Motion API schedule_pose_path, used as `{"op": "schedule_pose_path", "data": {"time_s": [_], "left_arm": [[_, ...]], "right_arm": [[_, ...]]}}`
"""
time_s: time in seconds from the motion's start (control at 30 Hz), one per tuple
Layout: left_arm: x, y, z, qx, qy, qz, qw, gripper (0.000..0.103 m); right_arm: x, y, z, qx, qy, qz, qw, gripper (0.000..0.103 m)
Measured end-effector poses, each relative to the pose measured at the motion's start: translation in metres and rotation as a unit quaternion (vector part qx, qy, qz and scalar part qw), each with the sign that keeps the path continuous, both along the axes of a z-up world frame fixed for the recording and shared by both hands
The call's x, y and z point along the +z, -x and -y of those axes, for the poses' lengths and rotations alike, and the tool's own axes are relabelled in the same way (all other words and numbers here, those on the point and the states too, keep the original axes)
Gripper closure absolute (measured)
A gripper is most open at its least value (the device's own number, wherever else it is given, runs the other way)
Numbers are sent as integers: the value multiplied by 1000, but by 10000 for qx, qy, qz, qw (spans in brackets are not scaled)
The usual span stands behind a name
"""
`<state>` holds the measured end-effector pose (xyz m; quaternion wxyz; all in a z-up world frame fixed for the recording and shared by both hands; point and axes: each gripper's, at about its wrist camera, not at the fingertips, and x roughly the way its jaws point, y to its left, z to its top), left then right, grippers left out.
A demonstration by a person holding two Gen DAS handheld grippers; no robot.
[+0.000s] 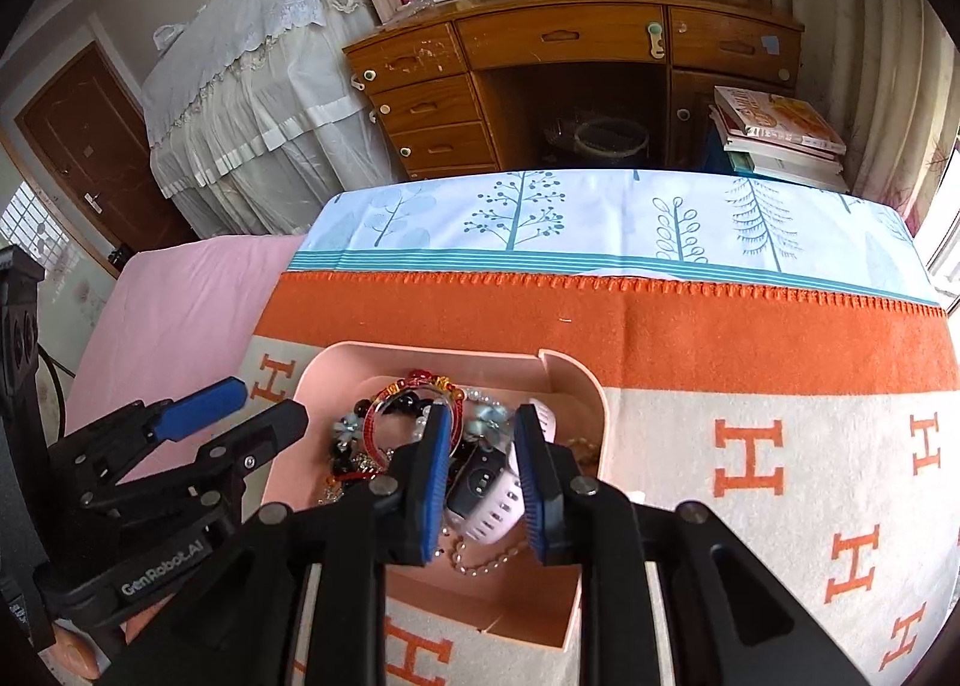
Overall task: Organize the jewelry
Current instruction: 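Carry the flower brooch into the pink tray and open the left tool, then grasp the pearl safety-pin brooch with the left tool while the right tool moves toward the gold coin ring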
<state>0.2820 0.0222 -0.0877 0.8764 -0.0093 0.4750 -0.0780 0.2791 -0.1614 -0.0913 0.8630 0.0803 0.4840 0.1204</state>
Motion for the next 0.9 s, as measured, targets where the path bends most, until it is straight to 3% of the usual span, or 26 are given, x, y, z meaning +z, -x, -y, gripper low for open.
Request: {"op": "schedule_pose_path", "data": {"time_s": [0.4, 0.7, 0.9], "left_arm": [[46, 41, -3, -118, 38, 408, 9991, 37], [93, 96, -8, -191, 176, 899, 9956, 28], [112, 137, -7, -351, 17, 1269, 9913, 21]], "right_arm": [[38, 44, -1, 288, -56, 411, 9987, 77], [80, 110, -8, 594, -91, 838, 9947, 76], [95, 149, -7, 690, -59, 1069, 9919, 76]]}}
